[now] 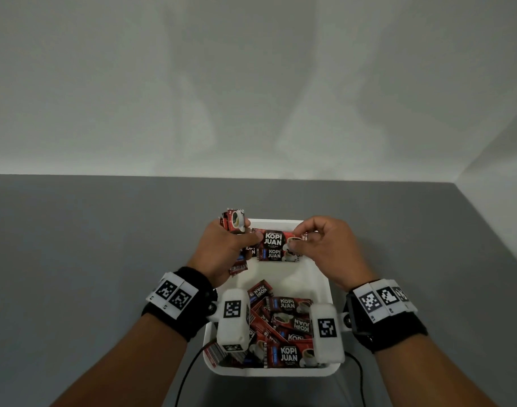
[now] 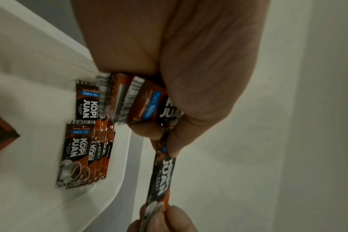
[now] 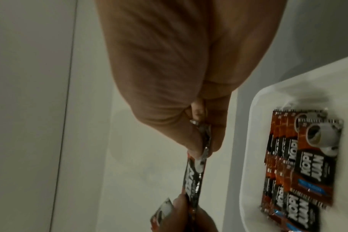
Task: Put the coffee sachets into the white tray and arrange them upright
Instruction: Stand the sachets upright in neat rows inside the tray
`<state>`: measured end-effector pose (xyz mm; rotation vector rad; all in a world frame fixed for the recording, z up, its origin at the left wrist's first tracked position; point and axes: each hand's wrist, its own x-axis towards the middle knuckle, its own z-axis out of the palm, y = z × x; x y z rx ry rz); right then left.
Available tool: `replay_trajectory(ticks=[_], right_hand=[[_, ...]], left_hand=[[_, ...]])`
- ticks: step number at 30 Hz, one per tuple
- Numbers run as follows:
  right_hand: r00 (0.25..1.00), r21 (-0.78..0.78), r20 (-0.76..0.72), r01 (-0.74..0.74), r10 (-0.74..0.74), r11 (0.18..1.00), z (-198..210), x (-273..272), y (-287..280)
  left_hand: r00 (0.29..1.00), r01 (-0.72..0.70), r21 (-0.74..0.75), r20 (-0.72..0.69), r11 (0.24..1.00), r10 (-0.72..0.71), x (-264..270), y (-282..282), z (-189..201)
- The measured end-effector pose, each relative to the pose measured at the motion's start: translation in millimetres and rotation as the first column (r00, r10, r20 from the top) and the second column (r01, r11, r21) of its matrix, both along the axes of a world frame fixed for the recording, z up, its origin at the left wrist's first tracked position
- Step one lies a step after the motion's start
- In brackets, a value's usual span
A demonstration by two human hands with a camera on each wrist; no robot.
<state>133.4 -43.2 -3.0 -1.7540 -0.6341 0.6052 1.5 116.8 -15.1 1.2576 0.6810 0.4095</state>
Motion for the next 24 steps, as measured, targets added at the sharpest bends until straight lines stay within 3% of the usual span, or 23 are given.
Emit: replay_trajectory(ticks=[2,4,7,9,11,12,14,16,18,22,24], right_hand=[[0.979,-0.17,0.182,-0.057,0.088,0.984,2.7,-2.5,0.3],[0.883,-0.384,0.357,-0.159,0.305,0.909,5.0,-9.7,4.2],[0.794,-0.462,0.406,-0.25,0.453,0.851,-4.4,-19.4,16.1],[0.828,-0.424,0.402,-0.21,0.391,0.881,-8.8,-21.6,19.6],[0.904,-0.372,0.324,-0.148,0.278,0.916,-11.9,-17.4,19.8],[0.944,-0.321,0.261,-0.11,0.2,0.941,-10.3,-16.1,19.0],[0.998,-0.161,0.065,-0.017,0.028,0.987,-3.8,-15.3,18.7],[0.984,-0.006,-0.173,0.05,-0.05,0.999,6.9,-18.3,20.4],[0.951,0.072,-0.304,0.081,-0.055,0.994,15.5,-18.9,21.5],[0.976,-0.011,-0.196,0.096,-0.096,0.995,10.6,-8.5,14.7],[0.998,-0.132,0.014,0.061,-0.06,0.989,5.9,-5.5,10.2]], left_hand=[[0.999,0.012,0.057,-0.037,0.998,-0.01,1.2,-1.6,-1.2],[0.997,0.048,0.102,-0.068,0.994,-0.042,3.6,-7.1,0.4],[0.992,0.119,0.091,-0.064,0.989,-0.113,8.0,-19.0,5.0],[0.992,0.123,-0.073,-0.014,0.99,-0.125,9.5,-23.5,8.8],[0.993,0.116,-0.291,0.045,0.95,-0.107,6.8,-23.0,10.4],[0.992,0.128,-0.328,0.062,0.936,-0.114,4.9,-21.4,10.0],[0.987,0.158,-0.282,0.047,0.946,-0.151,0.8,-20.4,8.8],[0.981,0.192,-0.164,0.001,0.968,-0.194,-0.8,-21.8,7.2],[0.974,0.223,-0.084,-0.025,0.971,-0.226,-0.5,-21.6,5.0],[0.992,0.117,-0.073,-0.046,0.991,-0.12,-1.9,-13.6,4.5],[0.996,0.052,-0.026,-0.07,0.998,-0.054,-2.3,-9.2,3.8]])
